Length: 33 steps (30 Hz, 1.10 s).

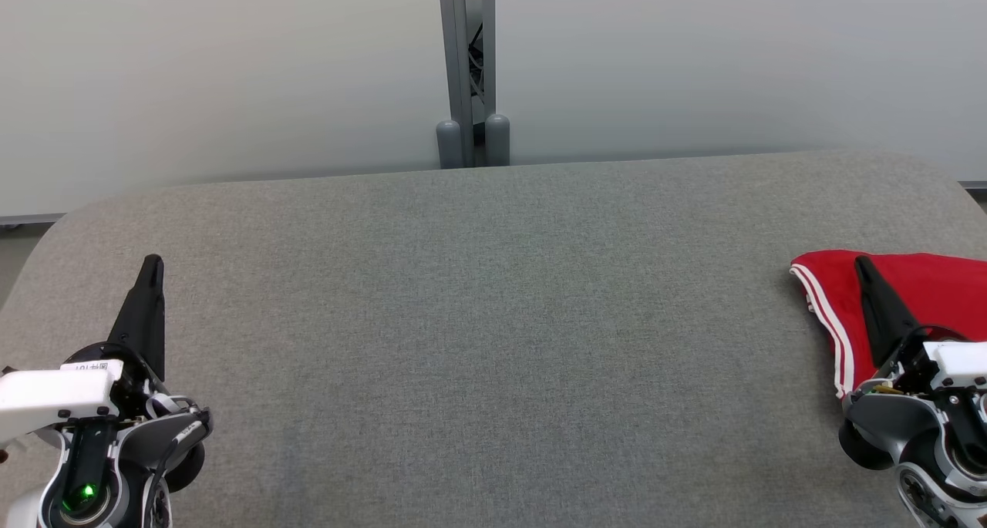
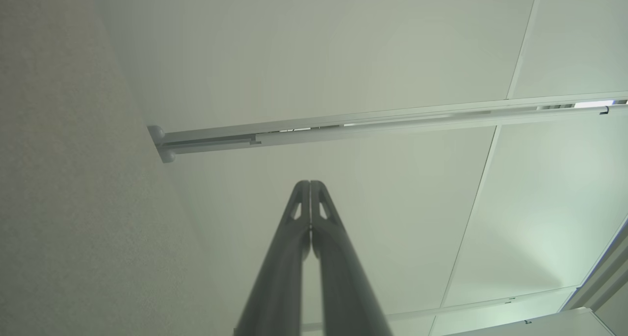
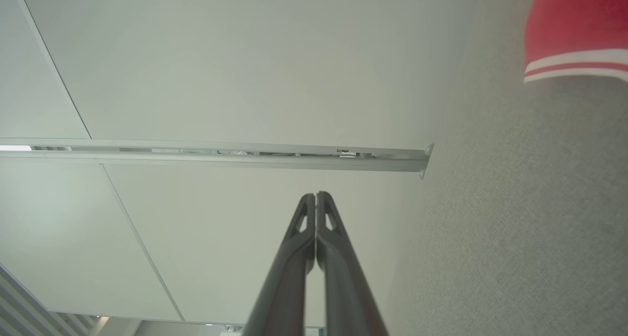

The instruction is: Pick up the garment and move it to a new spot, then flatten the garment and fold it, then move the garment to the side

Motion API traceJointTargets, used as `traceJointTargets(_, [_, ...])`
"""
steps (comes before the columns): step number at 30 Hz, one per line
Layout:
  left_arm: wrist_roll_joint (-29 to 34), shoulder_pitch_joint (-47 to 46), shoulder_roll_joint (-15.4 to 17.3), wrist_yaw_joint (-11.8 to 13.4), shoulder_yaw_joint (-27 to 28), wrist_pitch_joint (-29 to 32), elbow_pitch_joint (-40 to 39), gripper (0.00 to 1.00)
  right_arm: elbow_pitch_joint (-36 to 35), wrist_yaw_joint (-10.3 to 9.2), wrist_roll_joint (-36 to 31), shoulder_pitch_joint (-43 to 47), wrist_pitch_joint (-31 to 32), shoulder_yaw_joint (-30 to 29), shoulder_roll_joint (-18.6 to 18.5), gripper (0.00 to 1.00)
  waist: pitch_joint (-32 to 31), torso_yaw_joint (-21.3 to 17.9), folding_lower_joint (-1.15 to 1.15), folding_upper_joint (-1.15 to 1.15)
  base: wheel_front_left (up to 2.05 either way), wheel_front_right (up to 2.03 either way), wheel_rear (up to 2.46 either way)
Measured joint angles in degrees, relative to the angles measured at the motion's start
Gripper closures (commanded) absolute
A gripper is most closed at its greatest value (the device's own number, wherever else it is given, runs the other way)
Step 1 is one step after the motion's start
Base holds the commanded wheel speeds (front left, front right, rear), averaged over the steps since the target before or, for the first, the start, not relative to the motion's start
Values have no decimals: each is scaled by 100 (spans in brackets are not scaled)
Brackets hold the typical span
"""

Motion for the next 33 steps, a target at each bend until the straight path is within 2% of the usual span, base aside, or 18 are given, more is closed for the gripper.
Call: traceJointTargets(33, [0, 0, 0, 0, 0, 0, 0, 100, 0, 0, 0, 0, 0, 0, 0, 100, 0, 0, 0, 0, 0, 0, 0])
